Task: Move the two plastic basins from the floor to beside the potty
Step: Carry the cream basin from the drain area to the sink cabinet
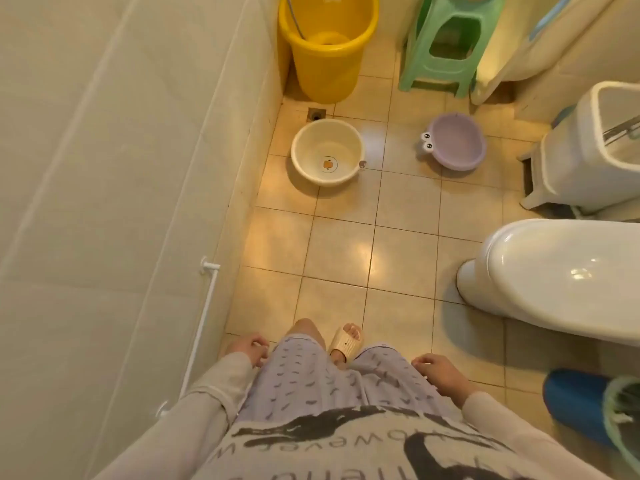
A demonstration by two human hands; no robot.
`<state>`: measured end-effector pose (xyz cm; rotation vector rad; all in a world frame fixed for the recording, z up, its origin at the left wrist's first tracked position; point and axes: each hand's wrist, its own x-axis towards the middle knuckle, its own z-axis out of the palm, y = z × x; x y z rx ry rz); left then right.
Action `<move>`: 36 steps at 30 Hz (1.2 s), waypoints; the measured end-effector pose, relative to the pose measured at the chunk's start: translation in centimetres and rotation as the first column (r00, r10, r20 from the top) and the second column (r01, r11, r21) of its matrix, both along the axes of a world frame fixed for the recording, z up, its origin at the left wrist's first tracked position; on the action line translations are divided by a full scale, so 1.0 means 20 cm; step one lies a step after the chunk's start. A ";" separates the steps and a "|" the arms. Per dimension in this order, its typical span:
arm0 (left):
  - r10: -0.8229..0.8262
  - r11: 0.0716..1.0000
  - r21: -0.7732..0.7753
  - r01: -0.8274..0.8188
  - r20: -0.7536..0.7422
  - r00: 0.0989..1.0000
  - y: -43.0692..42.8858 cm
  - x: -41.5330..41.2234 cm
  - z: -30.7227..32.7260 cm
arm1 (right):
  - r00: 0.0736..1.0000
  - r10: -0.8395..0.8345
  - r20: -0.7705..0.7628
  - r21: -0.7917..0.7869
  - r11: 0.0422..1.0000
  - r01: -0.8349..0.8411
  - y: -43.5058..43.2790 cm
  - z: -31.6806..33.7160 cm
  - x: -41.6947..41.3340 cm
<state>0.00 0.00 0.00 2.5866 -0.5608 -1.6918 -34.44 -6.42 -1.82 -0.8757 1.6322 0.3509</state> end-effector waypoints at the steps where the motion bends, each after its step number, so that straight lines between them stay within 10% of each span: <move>1: 0.002 1.000 -0.014 -0.001 0.014 1.000 0.01 0.00 -0.02 | 1.000 0.000 0.015 0.003 1.000 0.000 -0.04 -0.01 0.01; 14: 0.104 0.977 0.180 -0.110 0.040 0.994 0.02 0.17 -0.13 | 0.984 -0.036 0.172 -0.145 0.988 0.061 -0.82 0.06 0.33; 36: -0.141 0.985 -0.091 0.144 0.033 0.989 -1.89 0.71 -0.06 | 0.991 -0.108 -0.082 -0.017 0.994 0.107 -1.53 -0.06 0.54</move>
